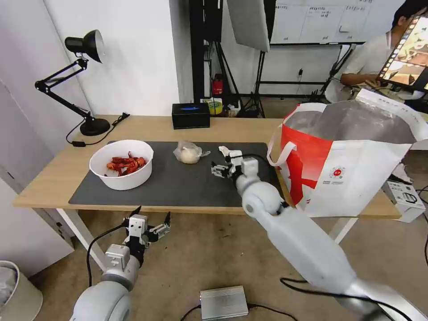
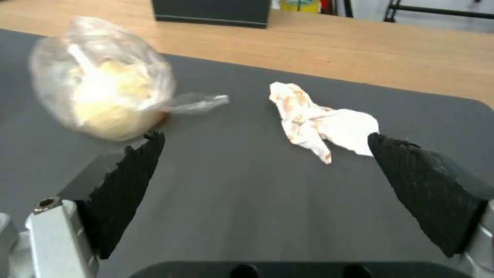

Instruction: Pick up the trash from the table and place it into the takeout bag.

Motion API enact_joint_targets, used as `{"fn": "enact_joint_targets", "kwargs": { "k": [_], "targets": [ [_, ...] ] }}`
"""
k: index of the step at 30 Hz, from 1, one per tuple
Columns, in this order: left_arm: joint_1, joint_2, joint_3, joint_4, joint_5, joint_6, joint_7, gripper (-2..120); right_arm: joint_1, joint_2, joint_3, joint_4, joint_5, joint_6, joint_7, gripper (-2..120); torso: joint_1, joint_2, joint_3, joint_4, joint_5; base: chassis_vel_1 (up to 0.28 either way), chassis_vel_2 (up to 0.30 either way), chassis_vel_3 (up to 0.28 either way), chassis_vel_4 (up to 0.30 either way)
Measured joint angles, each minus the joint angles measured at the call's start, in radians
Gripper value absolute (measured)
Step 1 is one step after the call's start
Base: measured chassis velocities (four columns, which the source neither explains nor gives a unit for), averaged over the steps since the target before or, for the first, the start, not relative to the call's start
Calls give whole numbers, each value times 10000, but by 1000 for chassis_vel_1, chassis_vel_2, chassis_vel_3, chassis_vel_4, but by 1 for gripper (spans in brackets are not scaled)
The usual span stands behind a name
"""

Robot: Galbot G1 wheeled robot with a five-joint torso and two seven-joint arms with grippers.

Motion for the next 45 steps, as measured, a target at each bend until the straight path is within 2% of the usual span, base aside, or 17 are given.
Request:
{"fn": "enact_joint_targets", "kwargs": {
  "k": [10,23,33,45],
  "targets": [
    [-76,-41,139,271,-2,-46,-2,100,936,929,-192,-1610,57,-261,828,100,-1,-1,0,-2,0,0,0,0,0],
    [94,-46,29,249,3,-266,-4,100,1833,1985,22,-3375,153,-448,1637,100,-1,0,0,0,0,0,0,0,0],
    [94,-111,123,229,57,-266,13,100,2361,2493,147,-4367,305,-604,1910,100,-1,0,-1,0,1,0,0,0,0],
    [87,-189,195,236,122,-272,27,100,2621,2520,244,-4860,531,-741,1881,100,-1,0,-1,-1,2,0,0,0,0]
  ]
}}
